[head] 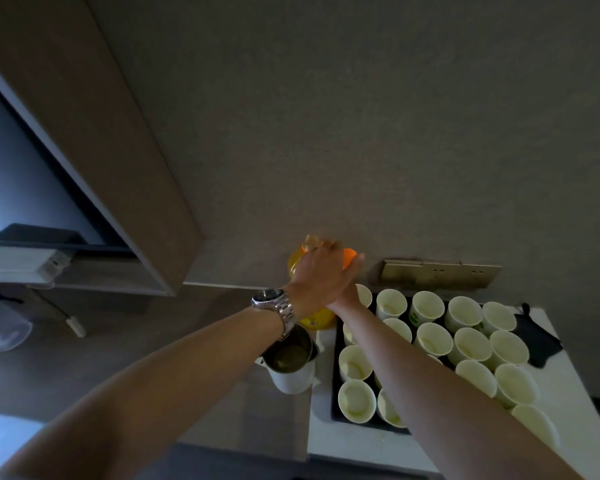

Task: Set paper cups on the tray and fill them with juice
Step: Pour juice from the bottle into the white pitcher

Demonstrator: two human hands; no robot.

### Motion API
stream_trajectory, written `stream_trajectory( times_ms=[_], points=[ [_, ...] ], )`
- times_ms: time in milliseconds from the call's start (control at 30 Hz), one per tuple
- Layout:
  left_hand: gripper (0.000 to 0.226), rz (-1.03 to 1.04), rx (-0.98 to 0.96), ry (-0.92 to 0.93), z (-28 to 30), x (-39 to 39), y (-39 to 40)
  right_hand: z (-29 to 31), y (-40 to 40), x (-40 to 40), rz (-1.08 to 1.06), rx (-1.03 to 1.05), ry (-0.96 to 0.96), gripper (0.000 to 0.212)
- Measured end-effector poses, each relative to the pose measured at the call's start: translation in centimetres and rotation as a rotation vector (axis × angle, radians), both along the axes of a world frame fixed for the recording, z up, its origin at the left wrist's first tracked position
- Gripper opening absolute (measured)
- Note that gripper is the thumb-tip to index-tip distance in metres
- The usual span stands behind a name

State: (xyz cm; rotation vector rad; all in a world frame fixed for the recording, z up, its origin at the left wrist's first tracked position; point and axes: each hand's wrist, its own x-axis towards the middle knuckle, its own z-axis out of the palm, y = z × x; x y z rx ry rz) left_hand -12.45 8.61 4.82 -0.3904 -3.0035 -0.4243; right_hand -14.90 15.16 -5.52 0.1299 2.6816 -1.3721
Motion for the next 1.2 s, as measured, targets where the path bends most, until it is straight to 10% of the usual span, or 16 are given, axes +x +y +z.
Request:
stream_trajectory(
  times_ms=[400, 900, 1200],
  points=[
    [0.055, 0.385, 0.829, -0.303, 3.7, -4.0, -0.7, -0.8, 1.7, 1.4, -0.038, -0.171, -0.110, 0.121],
    [0.050, 0.320, 1.037, -0.283, 13.5, -2.6, -1.1, 1.2, 0.9, 3.0, 0.027, -0.333, 0.151, 0.118],
    [0.049, 0.236, 1.099, -0.264, 20.8, 3.2, 0.4, 6.2, 4.2, 6.0, 0.063, -0.378, 0.348, 0.153]
  ],
)
